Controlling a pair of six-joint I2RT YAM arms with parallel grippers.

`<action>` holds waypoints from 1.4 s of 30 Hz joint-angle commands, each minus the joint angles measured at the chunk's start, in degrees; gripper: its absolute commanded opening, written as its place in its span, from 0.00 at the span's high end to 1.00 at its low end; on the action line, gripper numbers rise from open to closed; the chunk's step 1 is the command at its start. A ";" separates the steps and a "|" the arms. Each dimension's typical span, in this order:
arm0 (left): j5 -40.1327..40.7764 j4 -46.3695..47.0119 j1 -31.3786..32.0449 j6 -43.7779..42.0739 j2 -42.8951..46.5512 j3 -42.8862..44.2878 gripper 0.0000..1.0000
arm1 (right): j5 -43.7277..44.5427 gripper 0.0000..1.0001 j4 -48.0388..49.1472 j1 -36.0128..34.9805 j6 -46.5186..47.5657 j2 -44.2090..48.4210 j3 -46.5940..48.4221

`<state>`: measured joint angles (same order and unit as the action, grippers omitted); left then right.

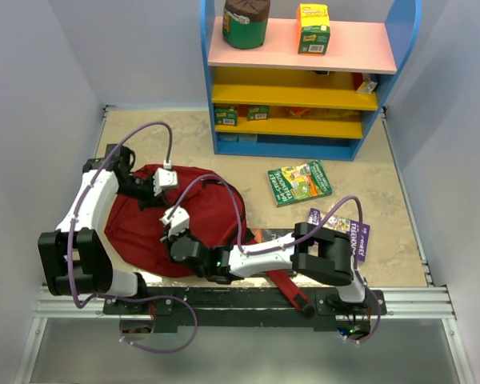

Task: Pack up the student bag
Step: Zip the student bag at the center of the board, then adjust the student bag at the center of the board.

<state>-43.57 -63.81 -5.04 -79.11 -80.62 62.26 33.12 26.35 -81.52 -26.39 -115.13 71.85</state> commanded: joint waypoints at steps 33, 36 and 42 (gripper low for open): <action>-2.92 22.43 1.52 14.96 6.53 -2.06 1.00 | -2.01 0.32 -12.63 19.02 -1.56 17.67 -7.55; -4.76 17.15 1.52 9.78 5.56 -1.44 1.00 | -1.75 0.29 -11.59 19.46 -0.24 14.24 -4.89; -7.31 10.47 0.12 0.28 3.54 -2.40 1.00 | -1.93 0.28 -10.44 19.73 1.08 7.84 2.47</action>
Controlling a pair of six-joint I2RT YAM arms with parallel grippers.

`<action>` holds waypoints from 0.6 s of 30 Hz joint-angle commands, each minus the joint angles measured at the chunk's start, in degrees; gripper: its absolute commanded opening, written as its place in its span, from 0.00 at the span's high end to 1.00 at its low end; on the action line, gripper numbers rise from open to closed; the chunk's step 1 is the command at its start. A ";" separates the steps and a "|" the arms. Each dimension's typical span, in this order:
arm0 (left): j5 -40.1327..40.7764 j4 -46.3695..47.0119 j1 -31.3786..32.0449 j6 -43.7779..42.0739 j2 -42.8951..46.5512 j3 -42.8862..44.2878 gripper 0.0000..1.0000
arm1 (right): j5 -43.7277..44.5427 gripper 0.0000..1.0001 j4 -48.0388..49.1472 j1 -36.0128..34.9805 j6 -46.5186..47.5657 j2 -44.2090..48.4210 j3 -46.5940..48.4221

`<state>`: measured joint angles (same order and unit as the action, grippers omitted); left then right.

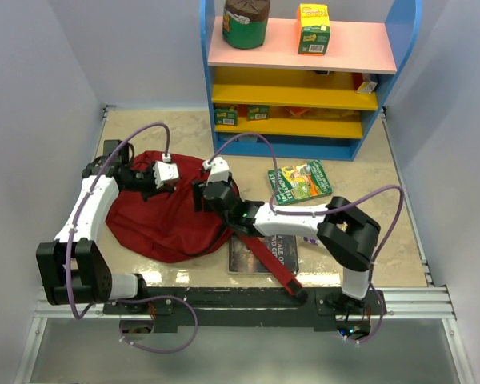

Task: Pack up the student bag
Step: Adjust the student bag at the center of the board.

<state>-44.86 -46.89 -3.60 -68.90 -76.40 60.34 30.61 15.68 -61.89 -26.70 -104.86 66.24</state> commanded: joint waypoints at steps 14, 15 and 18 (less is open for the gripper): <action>-3.49 -10.15 -5.72 -16.08 -1.82 -3.38 1.00 | -3.82 0.38 -5.30 3.00 -0.10 -18.54 23.50; -2.96 -9.97 -5.98 -16.43 -1.91 -3.64 1.00 | -3.37 0.41 -6.01 3.18 -0.28 -19.06 24.02; -1.02 -9.18 -6.33 -17.23 -2.26 -4.79 1.00 | -3.89 0.49 -6.89 4.93 -0.81 -19.33 22.45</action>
<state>-46.44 -54.57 -8.95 -82.41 -78.22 57.10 25.93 11.57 -58.78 -26.35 -124.60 87.59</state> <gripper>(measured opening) 0.020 0.570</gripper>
